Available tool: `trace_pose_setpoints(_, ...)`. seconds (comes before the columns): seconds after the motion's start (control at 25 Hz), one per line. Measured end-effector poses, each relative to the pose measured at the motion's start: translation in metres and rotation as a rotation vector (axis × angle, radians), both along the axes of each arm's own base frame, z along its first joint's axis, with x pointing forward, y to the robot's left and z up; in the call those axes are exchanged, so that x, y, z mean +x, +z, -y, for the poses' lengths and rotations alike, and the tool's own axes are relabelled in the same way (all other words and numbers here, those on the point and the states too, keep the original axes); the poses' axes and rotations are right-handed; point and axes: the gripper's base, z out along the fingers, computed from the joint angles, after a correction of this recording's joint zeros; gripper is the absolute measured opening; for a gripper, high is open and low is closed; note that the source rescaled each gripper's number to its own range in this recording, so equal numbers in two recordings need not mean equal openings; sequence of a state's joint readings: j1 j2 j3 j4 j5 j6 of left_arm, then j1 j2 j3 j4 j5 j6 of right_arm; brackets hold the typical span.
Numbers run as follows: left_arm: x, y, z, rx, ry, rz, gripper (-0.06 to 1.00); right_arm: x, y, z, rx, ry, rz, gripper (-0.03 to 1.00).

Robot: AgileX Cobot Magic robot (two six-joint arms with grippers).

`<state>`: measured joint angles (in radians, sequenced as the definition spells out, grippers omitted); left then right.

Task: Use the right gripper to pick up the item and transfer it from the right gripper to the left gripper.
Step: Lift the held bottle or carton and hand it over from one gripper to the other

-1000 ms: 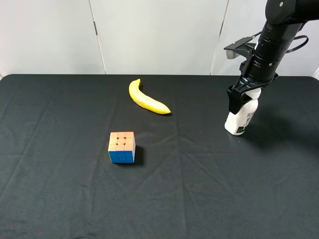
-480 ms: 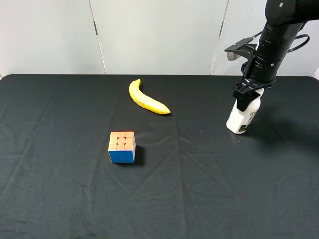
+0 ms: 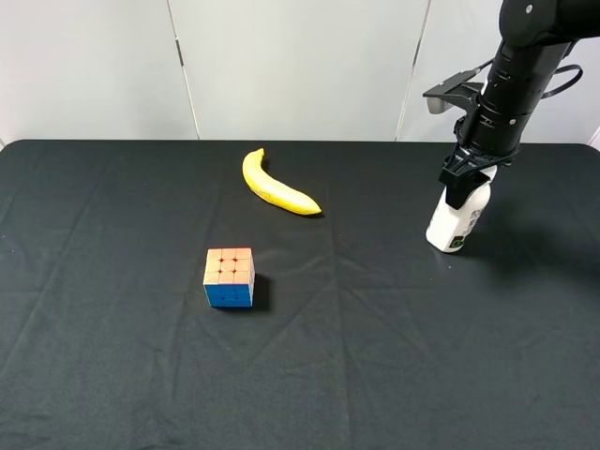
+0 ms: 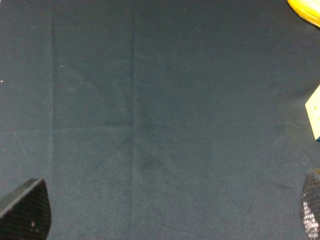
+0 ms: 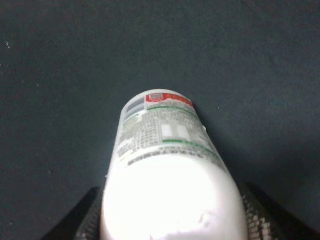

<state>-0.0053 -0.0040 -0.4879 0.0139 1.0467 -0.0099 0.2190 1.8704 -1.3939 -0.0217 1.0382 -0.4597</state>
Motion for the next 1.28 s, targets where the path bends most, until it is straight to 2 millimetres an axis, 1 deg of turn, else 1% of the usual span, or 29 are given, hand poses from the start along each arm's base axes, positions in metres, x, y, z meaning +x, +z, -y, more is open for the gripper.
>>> trace_pose_setpoints(0.08, 0.000, 0.000, 0.000, 0.000, 0.000, 0.000, 1.00, -0.003, 0.005, 0.000, 0.004, -0.005, -0.002, 0.06)
trace_pose_setpoints(0.24, 0.000, 0.000, 0.000, 0.000, 0.000, 0.000, 1.00, -0.009, 0.023, 0.001, 0.031, -0.021, -0.001, 0.06)
trace_pose_setpoints(0.56, 0.000, 0.000, 0.000, 0.000, 0.000, 0.000, 1.00, -0.021, 0.054, 0.001, 0.093, -0.104, -0.006, 0.06)
trace_pose_setpoints(1.08, 0.000, 0.000, 0.000, 0.000, 0.000, 0.000, 1.00, -0.047, 0.100, -0.005, 0.261, -0.215, 0.054, 0.06)
trace_pose_setpoints(1.28, 0.000, 0.000, 0.000, 0.000, 0.000, 0.000, 1.00, -0.056, 0.113, -0.011, 0.356, -0.229, 0.057, 0.06)
